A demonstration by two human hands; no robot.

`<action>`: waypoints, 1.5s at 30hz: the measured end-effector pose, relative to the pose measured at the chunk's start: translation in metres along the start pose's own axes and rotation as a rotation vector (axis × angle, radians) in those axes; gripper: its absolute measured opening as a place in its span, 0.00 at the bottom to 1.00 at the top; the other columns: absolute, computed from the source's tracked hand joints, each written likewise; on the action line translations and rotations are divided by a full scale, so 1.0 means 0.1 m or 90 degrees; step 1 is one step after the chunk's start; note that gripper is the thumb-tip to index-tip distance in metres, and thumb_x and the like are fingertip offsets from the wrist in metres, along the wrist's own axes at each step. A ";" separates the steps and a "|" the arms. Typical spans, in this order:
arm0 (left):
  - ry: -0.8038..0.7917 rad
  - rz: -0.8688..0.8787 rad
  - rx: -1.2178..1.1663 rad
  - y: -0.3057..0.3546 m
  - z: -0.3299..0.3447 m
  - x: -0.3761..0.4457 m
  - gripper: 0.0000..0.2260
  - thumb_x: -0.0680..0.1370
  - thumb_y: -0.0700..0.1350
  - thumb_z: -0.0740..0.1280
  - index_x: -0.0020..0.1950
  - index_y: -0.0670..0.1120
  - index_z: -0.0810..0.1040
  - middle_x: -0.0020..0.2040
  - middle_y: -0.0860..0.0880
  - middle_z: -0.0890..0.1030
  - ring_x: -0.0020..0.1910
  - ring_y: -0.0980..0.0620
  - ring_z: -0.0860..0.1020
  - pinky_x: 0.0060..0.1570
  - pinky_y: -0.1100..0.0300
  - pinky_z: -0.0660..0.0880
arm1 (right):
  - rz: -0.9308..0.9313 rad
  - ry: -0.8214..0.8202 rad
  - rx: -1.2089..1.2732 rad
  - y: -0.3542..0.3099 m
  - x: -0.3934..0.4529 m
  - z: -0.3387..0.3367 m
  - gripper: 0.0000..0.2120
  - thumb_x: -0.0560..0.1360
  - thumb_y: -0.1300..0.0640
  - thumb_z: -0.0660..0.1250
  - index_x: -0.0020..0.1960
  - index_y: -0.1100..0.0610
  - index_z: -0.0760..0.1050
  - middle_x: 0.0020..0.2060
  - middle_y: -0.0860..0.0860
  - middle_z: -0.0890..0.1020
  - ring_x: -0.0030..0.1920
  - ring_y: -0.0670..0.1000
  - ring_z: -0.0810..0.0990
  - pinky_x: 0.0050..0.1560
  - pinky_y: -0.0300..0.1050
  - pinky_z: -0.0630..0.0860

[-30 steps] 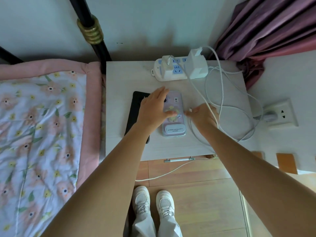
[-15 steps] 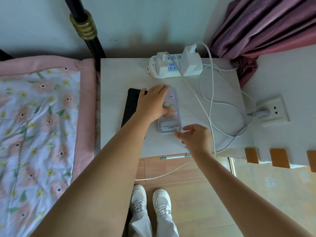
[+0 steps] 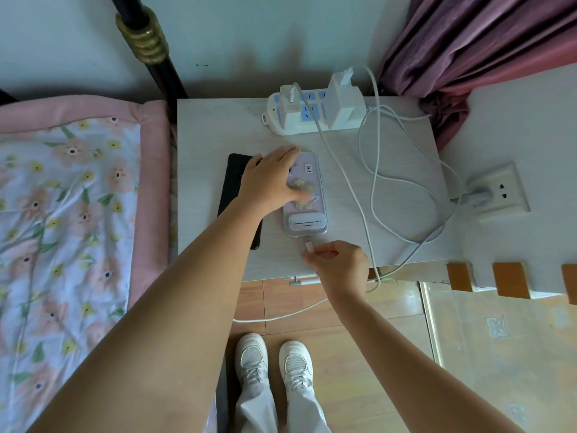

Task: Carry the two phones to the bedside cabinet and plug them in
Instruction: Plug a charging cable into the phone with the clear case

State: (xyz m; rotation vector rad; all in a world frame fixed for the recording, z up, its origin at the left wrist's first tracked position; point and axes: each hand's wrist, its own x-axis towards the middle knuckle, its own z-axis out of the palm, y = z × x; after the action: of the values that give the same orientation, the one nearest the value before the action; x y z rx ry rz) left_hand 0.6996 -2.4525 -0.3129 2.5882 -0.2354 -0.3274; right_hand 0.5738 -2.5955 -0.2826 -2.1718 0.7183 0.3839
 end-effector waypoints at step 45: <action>0.023 0.011 0.018 0.06 -0.01 -0.07 0.38 0.73 0.58 0.68 0.76 0.46 0.55 0.78 0.49 0.55 0.76 0.50 0.54 0.74 0.46 0.49 | 0.031 0.066 0.066 -0.01 -0.04 0.18 0.07 0.66 0.52 0.75 0.41 0.50 0.79 0.36 0.47 0.83 0.39 0.49 0.81 0.42 0.46 0.77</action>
State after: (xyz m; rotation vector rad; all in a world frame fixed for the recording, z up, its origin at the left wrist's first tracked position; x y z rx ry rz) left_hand 0.6923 -2.4554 -0.3076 2.6158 -0.2520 -0.2729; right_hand 0.5703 -2.5796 -0.2919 -2.0918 0.8307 0.2551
